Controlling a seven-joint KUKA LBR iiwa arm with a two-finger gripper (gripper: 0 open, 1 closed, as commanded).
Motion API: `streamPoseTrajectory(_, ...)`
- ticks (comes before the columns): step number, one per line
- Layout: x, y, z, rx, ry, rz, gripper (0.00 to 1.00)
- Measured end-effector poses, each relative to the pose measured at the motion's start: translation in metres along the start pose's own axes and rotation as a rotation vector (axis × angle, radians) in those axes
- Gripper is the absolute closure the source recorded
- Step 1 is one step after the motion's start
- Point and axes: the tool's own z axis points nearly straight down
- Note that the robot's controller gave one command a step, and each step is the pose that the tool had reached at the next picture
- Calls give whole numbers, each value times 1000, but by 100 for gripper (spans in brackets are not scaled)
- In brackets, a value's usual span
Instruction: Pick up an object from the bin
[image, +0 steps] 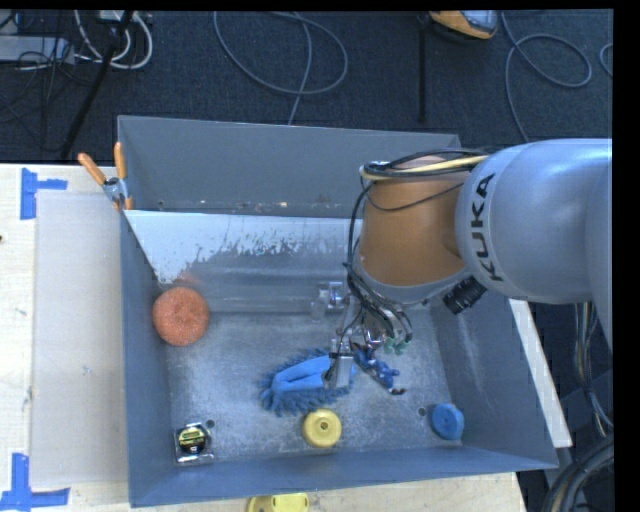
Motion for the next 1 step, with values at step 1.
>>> streamPoseTrajectory(1,-2,0,-5,-1,-8,1,0)
